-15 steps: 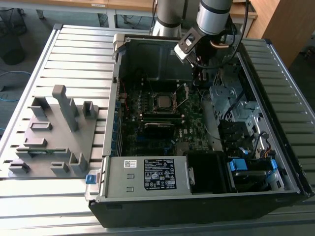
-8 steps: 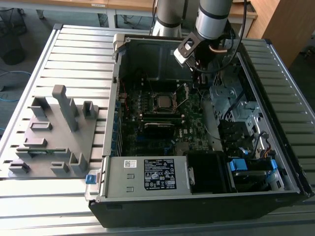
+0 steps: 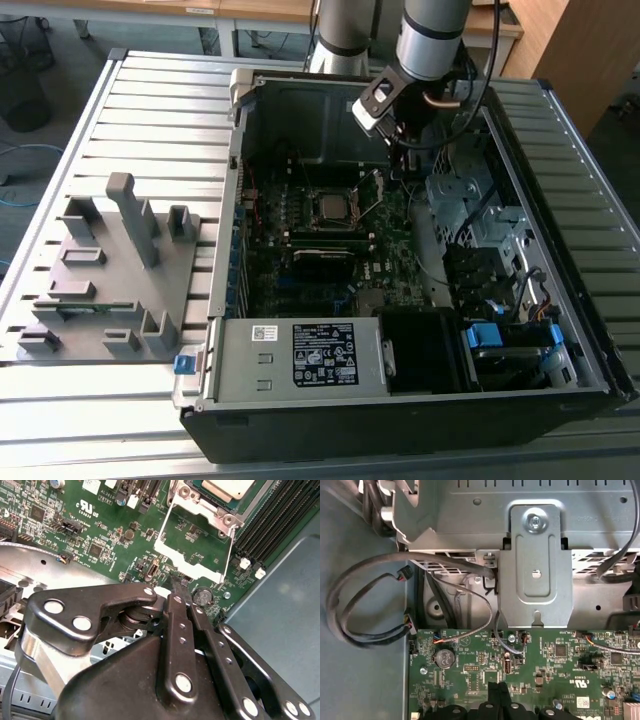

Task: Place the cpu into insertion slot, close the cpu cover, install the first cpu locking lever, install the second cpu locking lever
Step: 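Close the cpu cover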

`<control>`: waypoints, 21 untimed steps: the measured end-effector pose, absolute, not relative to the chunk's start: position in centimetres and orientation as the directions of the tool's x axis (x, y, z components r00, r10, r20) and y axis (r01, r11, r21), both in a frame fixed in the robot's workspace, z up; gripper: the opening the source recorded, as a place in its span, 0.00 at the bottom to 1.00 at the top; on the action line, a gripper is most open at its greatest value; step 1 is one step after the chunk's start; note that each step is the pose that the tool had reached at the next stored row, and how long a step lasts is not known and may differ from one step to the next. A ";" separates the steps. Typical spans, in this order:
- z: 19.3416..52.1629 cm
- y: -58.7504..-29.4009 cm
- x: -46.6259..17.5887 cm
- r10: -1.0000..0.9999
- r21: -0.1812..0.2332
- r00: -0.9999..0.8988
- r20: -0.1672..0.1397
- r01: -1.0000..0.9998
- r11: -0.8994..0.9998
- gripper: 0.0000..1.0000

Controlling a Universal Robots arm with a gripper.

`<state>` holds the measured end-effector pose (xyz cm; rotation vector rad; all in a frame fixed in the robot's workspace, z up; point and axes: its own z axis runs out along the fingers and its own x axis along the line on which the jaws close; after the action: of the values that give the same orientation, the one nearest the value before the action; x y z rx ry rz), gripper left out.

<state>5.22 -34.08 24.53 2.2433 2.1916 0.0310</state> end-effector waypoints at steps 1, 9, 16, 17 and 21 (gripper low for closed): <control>24.5 -34.1 5.1 1.000 0.018 0.023 0.010 1.000 -0.023 0.10; 24.5 -34.1 4.2 1.000 0.019 0.023 0.010 1.000 -0.023 0.10; 24.5 -34.1 3.0 1.000 0.022 0.023 0.010 0.999 -0.024 0.10; 24.5 -34.1 2.8 1.000 0.022 0.023 0.010 0.999 -0.023 0.10; 24.5 -34.1 1.5 1.000 0.026 0.023 0.010 0.999 -0.023 0.10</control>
<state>1.48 -34.08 24.52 2.2391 2.1875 0.0398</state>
